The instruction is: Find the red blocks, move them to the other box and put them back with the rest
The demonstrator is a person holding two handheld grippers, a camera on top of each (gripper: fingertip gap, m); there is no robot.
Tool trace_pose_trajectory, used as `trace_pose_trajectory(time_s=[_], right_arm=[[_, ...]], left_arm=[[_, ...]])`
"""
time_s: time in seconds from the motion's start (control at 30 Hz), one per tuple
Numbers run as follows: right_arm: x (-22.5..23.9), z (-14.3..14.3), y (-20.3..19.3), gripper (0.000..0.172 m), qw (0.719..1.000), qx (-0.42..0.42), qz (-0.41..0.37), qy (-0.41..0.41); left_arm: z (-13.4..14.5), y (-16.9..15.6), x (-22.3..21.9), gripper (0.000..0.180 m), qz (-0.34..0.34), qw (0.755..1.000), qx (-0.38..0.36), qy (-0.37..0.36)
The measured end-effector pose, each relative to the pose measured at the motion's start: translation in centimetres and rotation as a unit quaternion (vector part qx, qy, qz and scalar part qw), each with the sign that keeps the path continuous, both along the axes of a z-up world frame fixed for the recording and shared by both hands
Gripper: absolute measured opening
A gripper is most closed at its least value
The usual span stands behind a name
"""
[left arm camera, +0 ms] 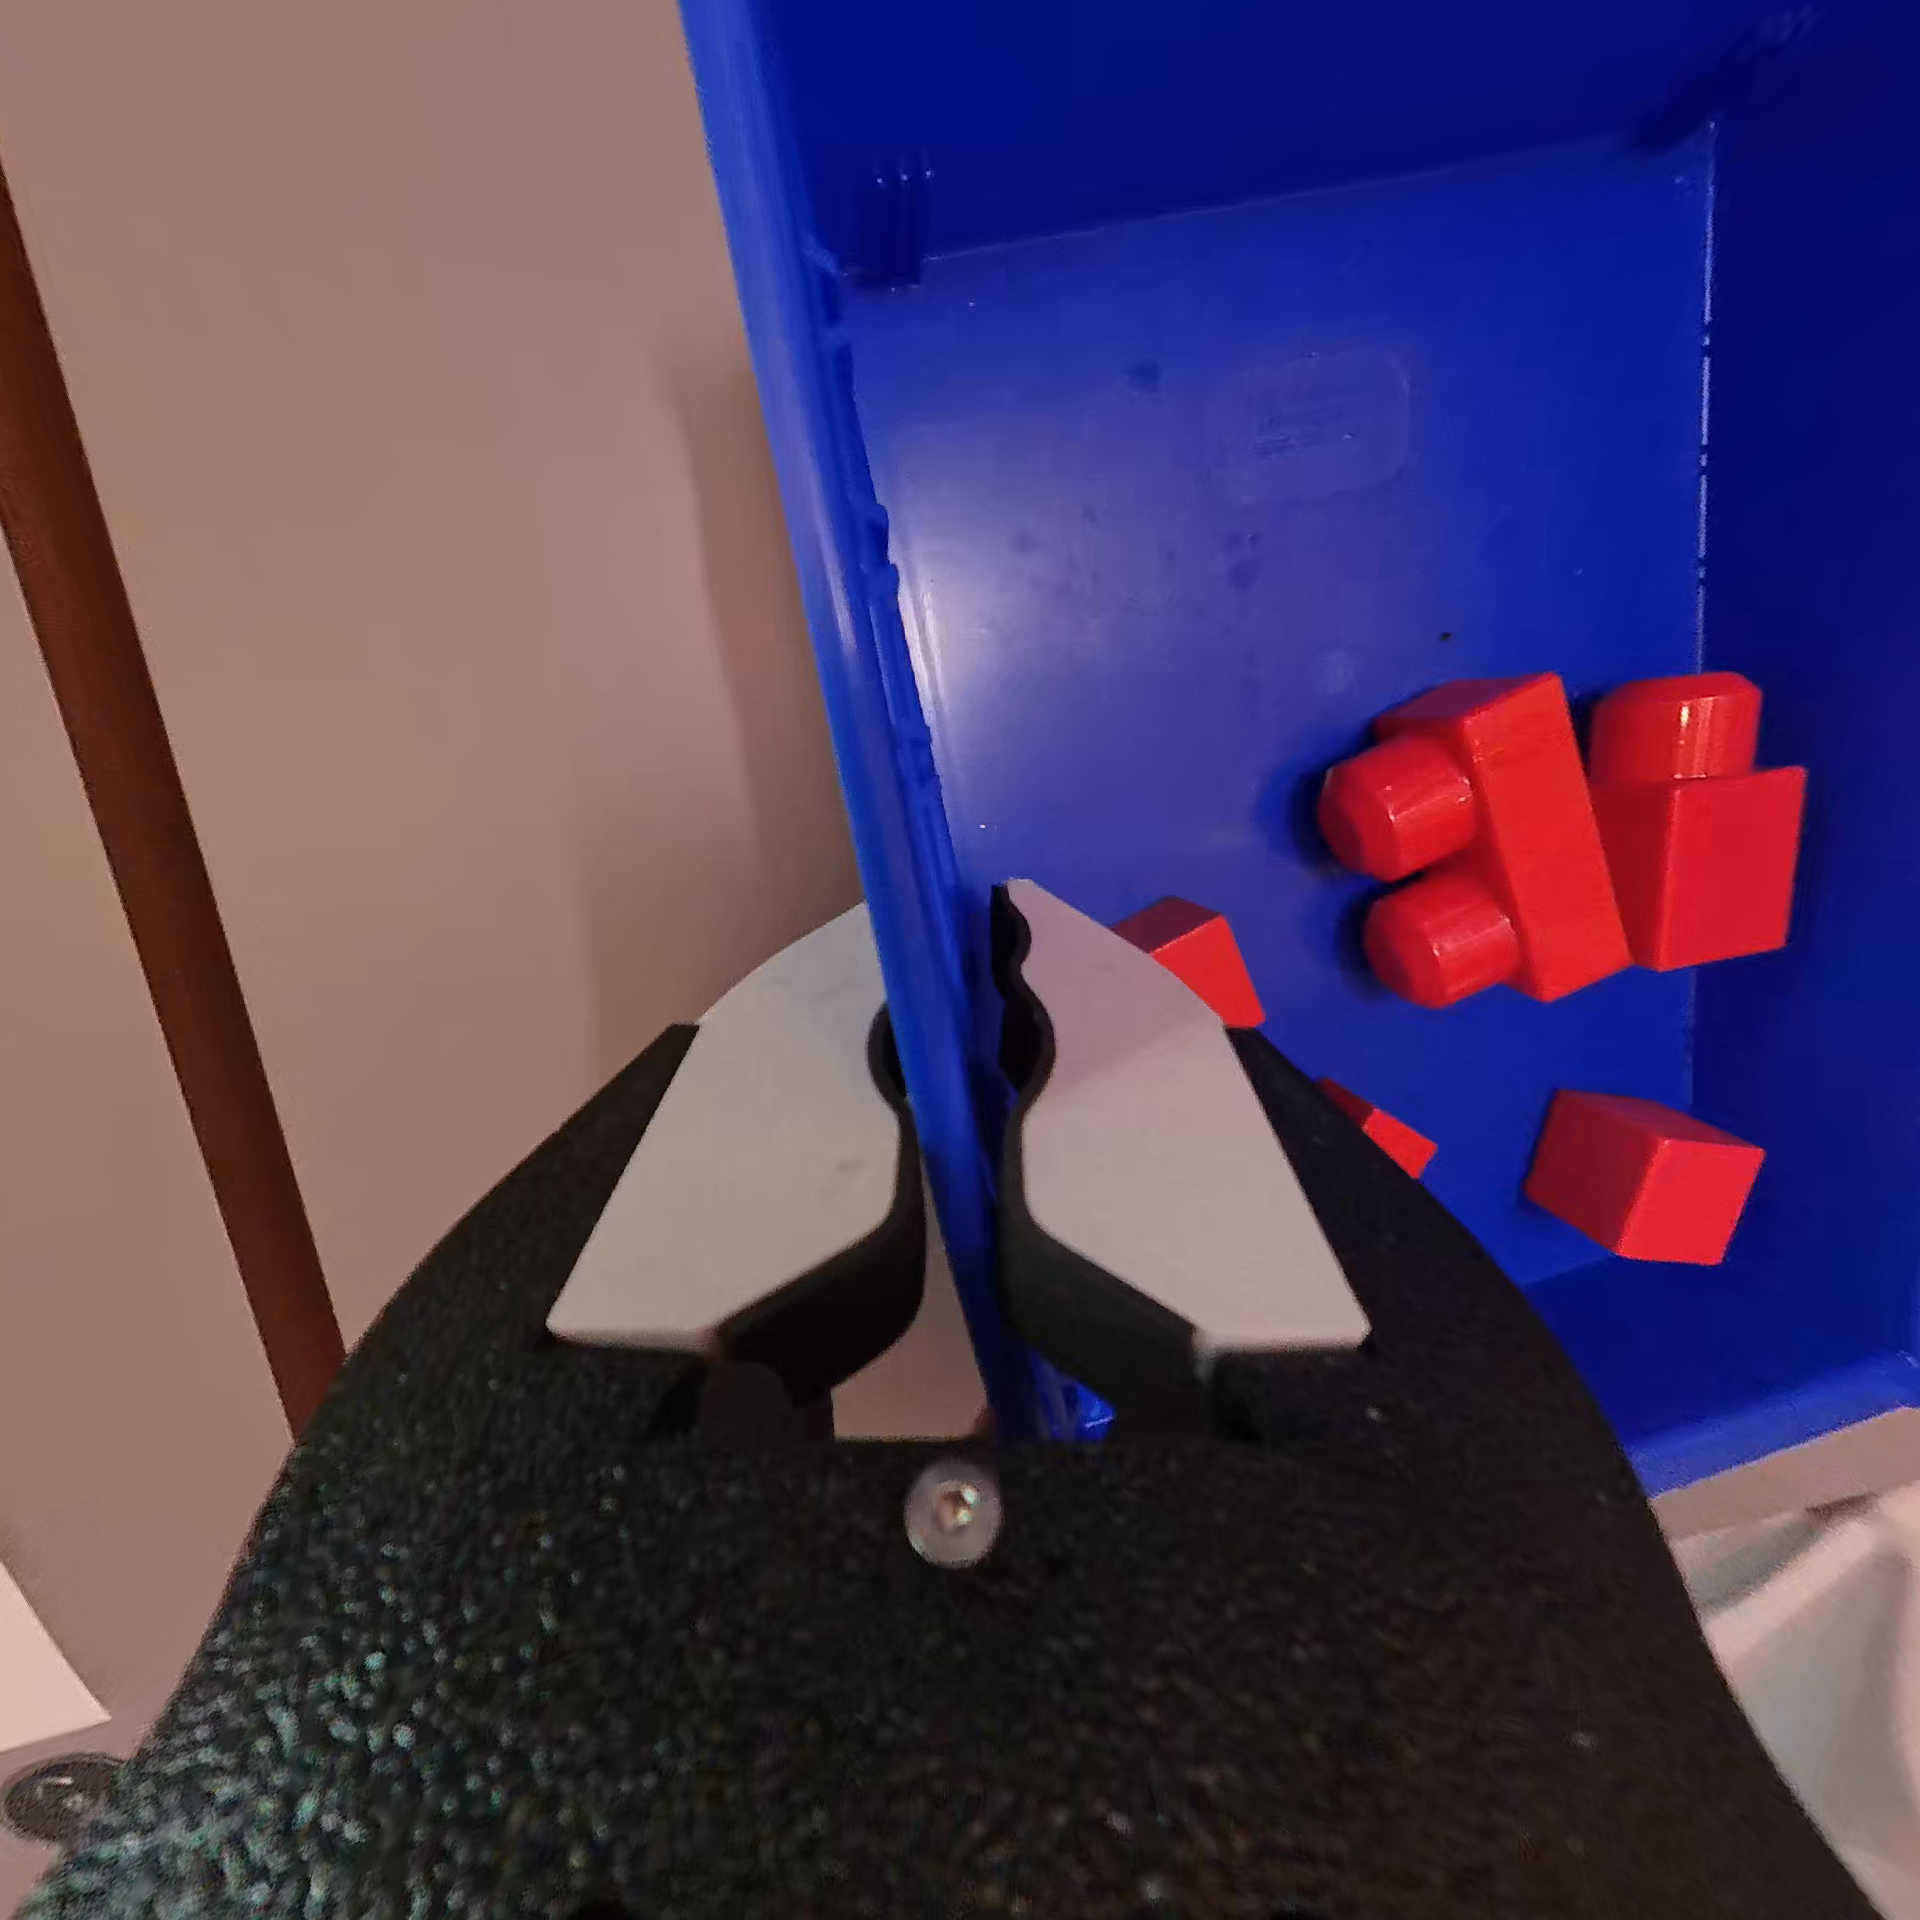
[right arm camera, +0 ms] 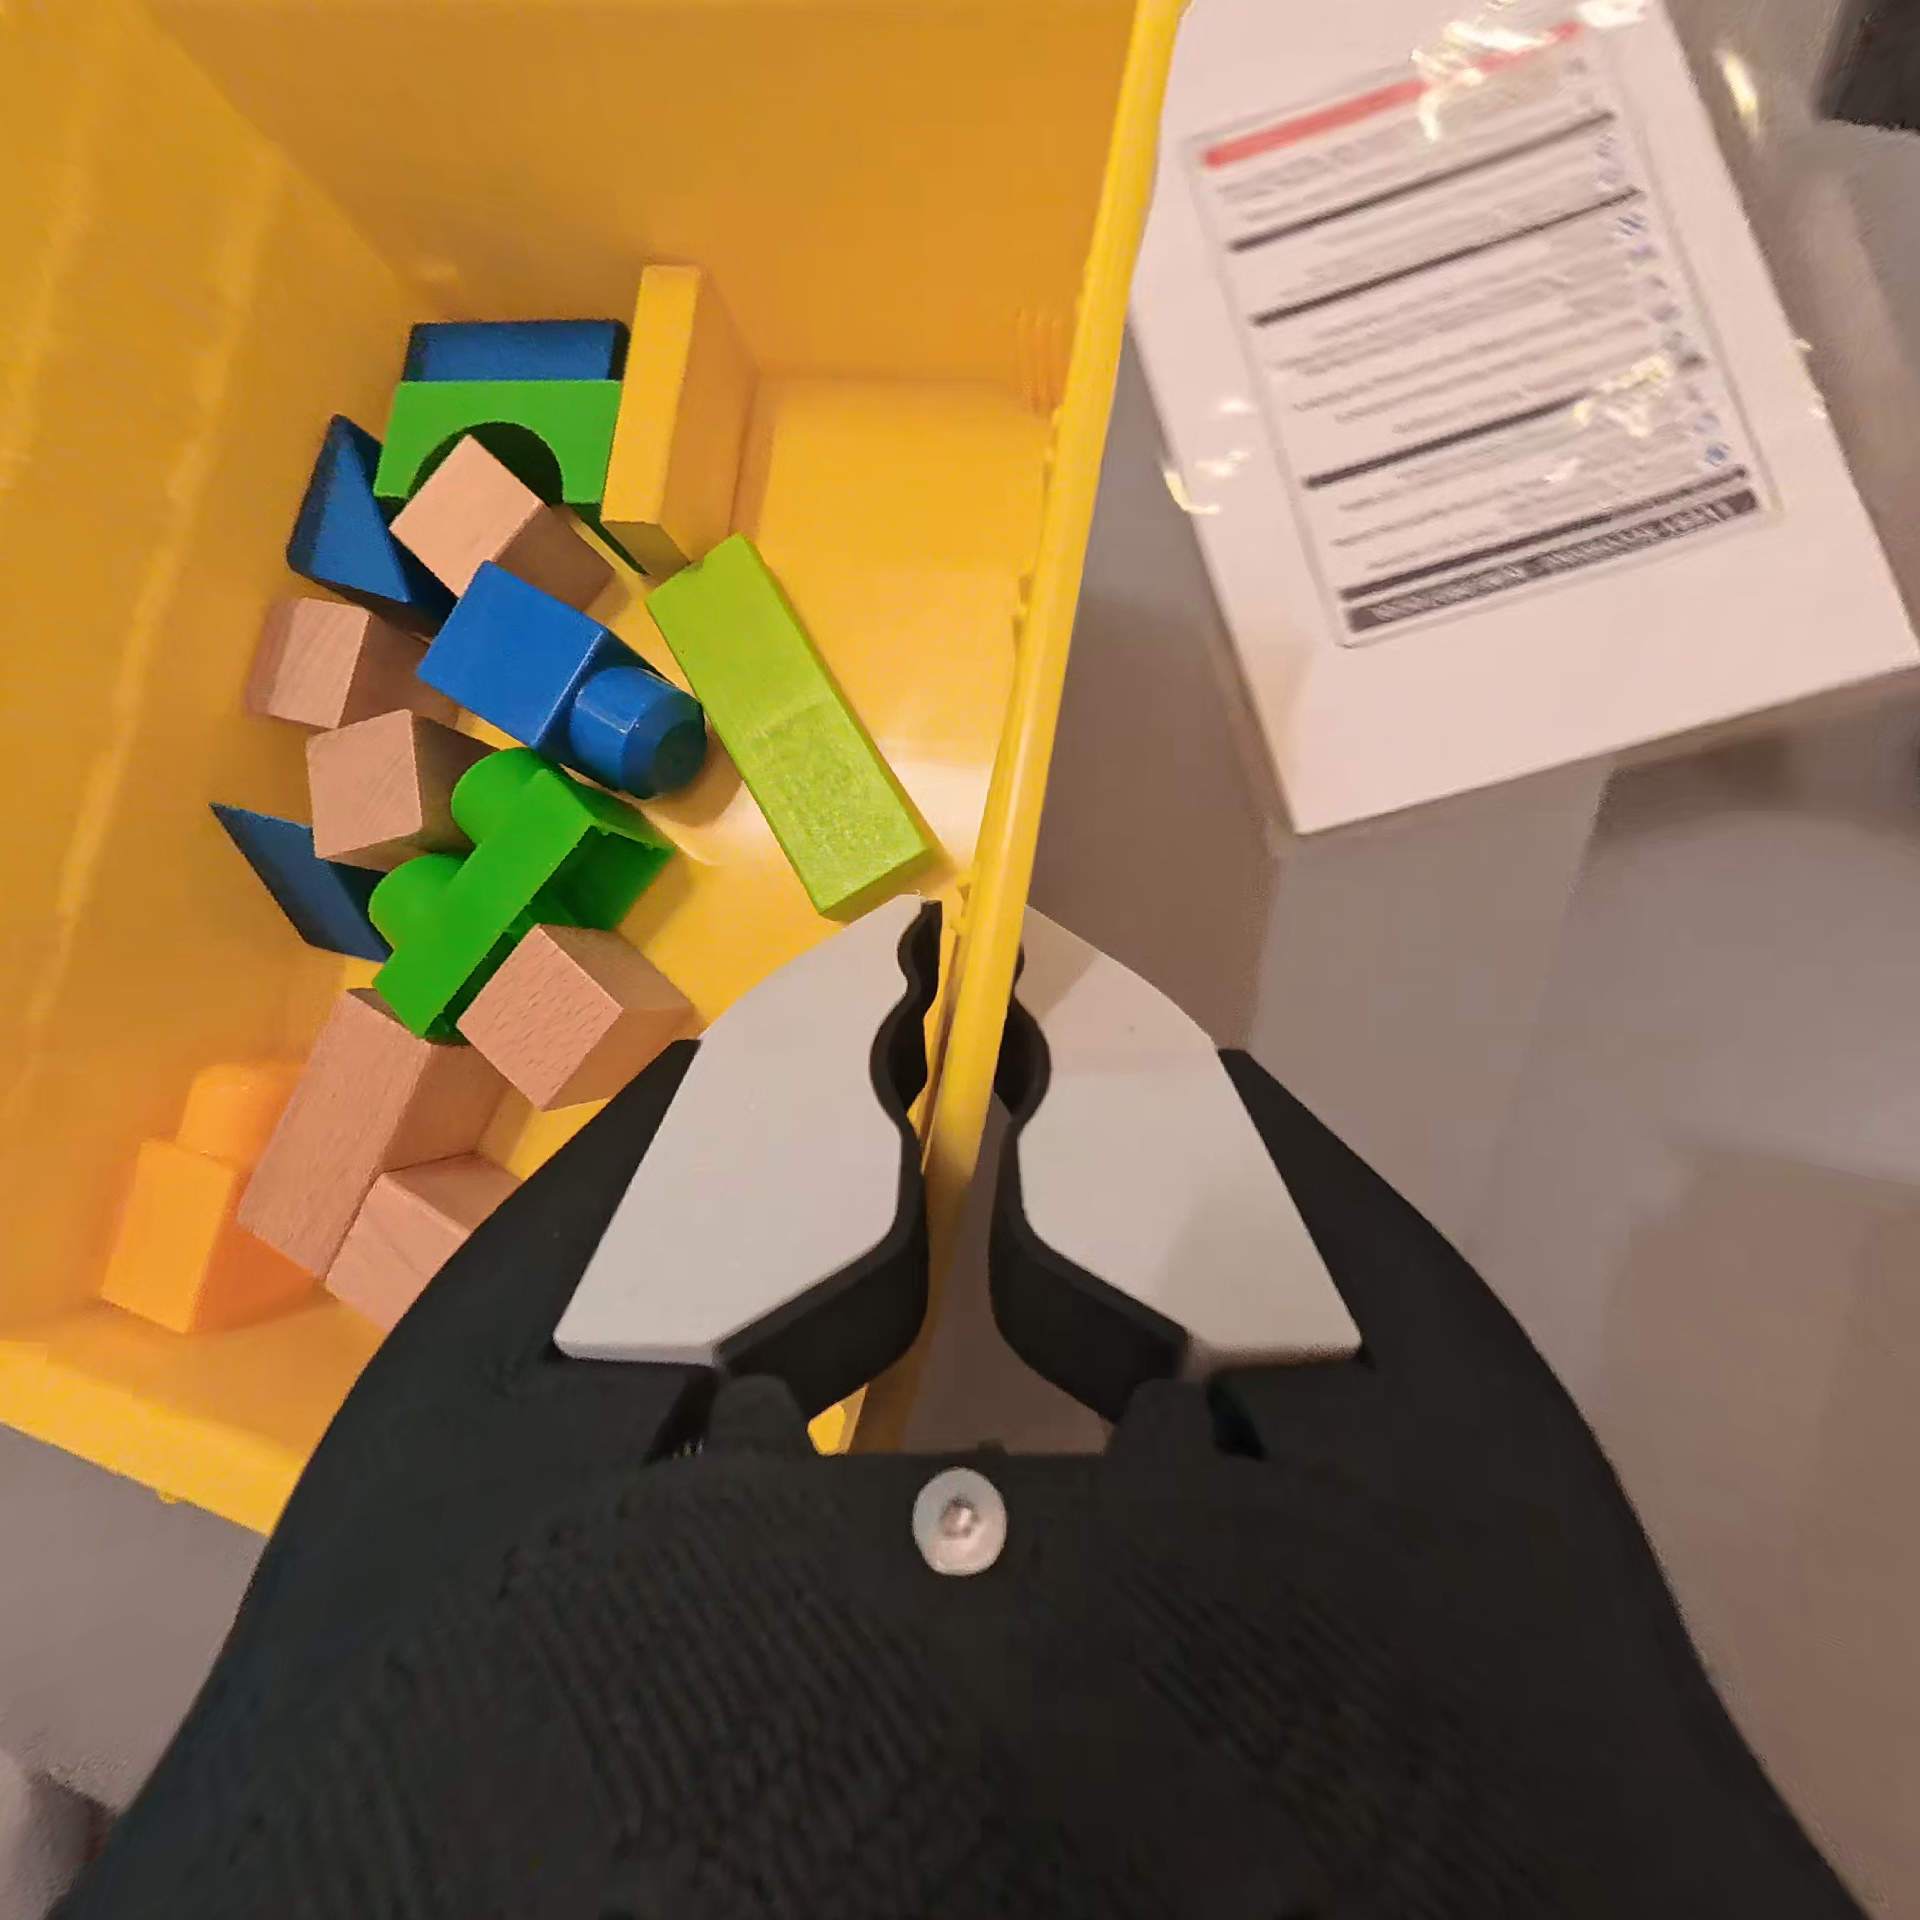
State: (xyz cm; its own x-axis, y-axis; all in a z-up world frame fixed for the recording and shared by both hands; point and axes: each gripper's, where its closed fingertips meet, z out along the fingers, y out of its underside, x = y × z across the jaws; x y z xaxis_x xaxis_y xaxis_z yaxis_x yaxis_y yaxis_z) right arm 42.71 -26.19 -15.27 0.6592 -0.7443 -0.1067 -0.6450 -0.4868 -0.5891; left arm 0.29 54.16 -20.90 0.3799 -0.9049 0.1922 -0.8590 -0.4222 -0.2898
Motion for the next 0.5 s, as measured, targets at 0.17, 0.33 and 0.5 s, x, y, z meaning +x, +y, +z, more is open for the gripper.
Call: trace_pose_trajectory(time_s=[0.17,0.33,0.5], right_arm=[[4.7,-1.5,-2.9,0.01,0.999,0.014,-0.044,0.011],[7.5,-3.4,-4.1,0.013,0.998,0.004,-0.06,0.021],[8.9,-5.0,-4.2,0.012,0.997,0.026,-0.061,0.036]], left_arm=[[0.5,1.3,4.1,0.009,-0.004,1.0,0.021,0.001],[0.3,2.8,7.4,0.009,-0.004,0.999,0.038,0.01],[-0.2,4.1,10.7,0.009,-0.028,0.998,0.047,0.013]])
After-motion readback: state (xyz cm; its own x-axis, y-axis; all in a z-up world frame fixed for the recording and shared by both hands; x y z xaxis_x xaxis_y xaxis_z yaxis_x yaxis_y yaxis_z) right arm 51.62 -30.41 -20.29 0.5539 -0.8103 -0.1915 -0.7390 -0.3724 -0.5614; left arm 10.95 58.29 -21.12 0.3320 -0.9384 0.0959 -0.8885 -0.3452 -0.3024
